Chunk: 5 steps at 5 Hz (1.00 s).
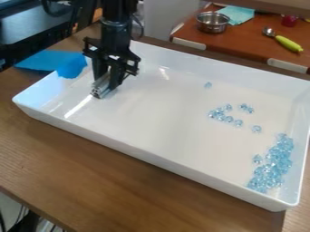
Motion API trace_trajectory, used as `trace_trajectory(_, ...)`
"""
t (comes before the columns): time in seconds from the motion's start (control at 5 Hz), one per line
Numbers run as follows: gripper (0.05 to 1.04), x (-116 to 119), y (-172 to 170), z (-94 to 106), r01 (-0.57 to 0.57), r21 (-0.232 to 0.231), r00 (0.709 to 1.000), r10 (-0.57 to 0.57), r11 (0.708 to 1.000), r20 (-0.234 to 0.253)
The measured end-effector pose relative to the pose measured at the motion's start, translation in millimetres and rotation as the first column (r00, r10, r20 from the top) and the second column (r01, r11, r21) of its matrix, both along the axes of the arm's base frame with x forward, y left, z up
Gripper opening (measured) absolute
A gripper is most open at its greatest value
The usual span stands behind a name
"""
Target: Sweep into pile
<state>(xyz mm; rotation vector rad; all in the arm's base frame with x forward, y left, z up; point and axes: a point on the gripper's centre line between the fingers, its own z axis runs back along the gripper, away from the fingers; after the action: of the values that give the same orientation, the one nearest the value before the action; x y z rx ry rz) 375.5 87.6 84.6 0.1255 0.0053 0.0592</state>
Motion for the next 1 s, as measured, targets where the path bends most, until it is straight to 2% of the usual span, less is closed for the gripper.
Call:
trace_trajectory(0.4, 0.373, 3.4, -42.5, -0.4, 0.04, -0.026, 0.999, -0.04, 0.999, -0.013)
trace_trajectory(0.8, 0.373, 1.8, -88.8, -1.7, 0.057, -0.062, 0.997, -0.06, 0.996, -0.048)
trace_trajectory(1.0, 0.373, 7.9, -108.1, -0.7, 0.058, -0.068, 0.997, -0.061, 0.996, -0.039)
